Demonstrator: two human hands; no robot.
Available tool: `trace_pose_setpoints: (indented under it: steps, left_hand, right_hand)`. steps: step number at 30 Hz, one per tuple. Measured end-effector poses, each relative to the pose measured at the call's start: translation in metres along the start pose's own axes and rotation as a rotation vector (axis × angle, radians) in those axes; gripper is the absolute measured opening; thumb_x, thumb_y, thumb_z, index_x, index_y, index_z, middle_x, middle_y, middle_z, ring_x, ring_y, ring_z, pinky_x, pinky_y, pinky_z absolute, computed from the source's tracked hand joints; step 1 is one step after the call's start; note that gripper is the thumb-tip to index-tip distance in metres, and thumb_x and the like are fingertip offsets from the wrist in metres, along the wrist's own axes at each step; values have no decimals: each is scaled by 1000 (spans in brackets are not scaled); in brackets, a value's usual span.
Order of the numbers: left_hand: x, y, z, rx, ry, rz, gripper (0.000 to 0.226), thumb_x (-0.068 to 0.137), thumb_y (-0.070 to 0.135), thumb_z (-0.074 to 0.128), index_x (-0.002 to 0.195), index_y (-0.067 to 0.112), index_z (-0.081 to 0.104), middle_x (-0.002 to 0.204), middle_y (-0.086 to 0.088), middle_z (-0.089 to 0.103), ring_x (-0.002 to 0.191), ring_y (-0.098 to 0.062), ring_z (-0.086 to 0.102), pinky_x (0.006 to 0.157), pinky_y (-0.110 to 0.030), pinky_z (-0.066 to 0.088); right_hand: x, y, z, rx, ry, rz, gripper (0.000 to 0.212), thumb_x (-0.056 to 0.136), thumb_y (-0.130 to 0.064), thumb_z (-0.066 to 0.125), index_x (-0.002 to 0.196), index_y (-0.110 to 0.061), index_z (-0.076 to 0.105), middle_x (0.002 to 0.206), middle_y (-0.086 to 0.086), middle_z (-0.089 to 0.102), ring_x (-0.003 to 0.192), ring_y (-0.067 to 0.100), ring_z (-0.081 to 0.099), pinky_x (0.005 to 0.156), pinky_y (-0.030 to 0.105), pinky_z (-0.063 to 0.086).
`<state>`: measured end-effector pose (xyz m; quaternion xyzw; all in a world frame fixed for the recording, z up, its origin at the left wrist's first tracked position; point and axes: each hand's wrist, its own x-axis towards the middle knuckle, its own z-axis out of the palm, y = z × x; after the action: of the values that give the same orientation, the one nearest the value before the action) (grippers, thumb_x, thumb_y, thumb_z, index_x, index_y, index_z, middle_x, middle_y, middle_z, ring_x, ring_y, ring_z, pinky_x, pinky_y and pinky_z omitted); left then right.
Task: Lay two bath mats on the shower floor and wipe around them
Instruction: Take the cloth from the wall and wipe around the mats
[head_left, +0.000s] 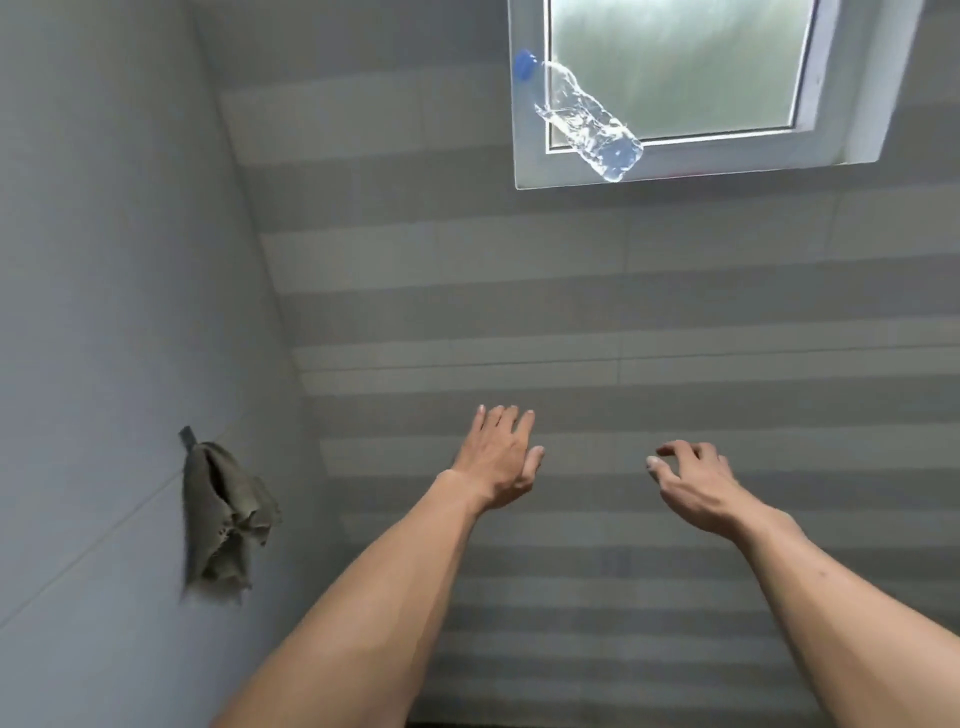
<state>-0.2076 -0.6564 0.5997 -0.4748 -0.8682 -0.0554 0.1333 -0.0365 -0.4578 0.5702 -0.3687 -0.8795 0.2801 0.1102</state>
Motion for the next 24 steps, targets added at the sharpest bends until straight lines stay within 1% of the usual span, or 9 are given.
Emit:
trace_pose_setpoints:
  steps: [1,3,6,9,11,13,17,20,24]
  left_hand:
    - [-6,-12,-10,10,30,-16,57,100,37,39,148,8,33,148,-17,41,139,-32,33,122,-46,11]
    - [-17,-37,-31,52,74,-45,52,97,35,42,143,9,42,139,-14,51,132,-30,41,121,-45,16]
    - [-36,-76,-63,112,145,-152,47,94,33,45,136,11,49,133,-12,55,128,-29,44,118,-42,22]
    - [-65,-113,-93,197,203,-306,40,90,30,48,125,11,56,129,-12,56,123,-29,47,105,-38,34]
    - [-89,-137,-106,212,206,-473,37,89,25,51,121,9,55,128,-14,55,120,-31,48,99,-39,38]
    - [-114,-160,-114,183,188,-640,37,87,19,53,122,6,53,127,-16,53,119,-33,50,96,-40,43]
    - [-158,-200,-112,124,142,-879,44,86,15,59,126,-1,46,128,-20,52,116,-34,57,89,-38,51]
    - [-175,-218,-105,59,139,-957,39,90,16,58,124,0,49,125,-19,60,112,-32,63,84,-38,53]
    - [-177,-228,-89,-88,175,-970,27,93,19,58,116,4,60,117,-15,67,105,-32,67,80,-36,54]
  right_hand:
    - [3,-19,3,12,-7,-36,49,102,-49,38,143,-24,44,151,14,32,145,33,25,119,45,22]
    - [6,-58,10,35,-20,-107,48,102,-50,39,143,-24,44,151,14,32,144,33,25,118,45,23]
    - [7,-115,22,44,-52,-202,49,101,-52,40,143,-26,43,150,12,33,143,31,28,117,46,27]
    - [0,-173,42,72,-86,-303,51,99,-55,42,142,-27,44,150,12,34,139,31,38,116,45,32]
    - [-12,-210,61,81,-136,-369,53,99,-55,43,143,-25,44,150,11,35,135,30,45,114,41,34]
    - [-27,-242,84,74,-200,-428,53,101,-53,43,145,-23,42,150,10,35,131,28,49,109,38,35]
    - [-49,-297,134,46,-292,-527,53,102,-49,44,146,-21,42,150,11,38,130,28,50,106,36,37]
    - [-57,-332,169,1,-337,-595,52,101,-45,48,146,-20,43,150,10,42,134,27,47,109,35,36]
    - [-63,-376,205,-27,-380,-675,49,102,-35,51,149,-20,43,152,7,47,136,27,47,111,36,37]
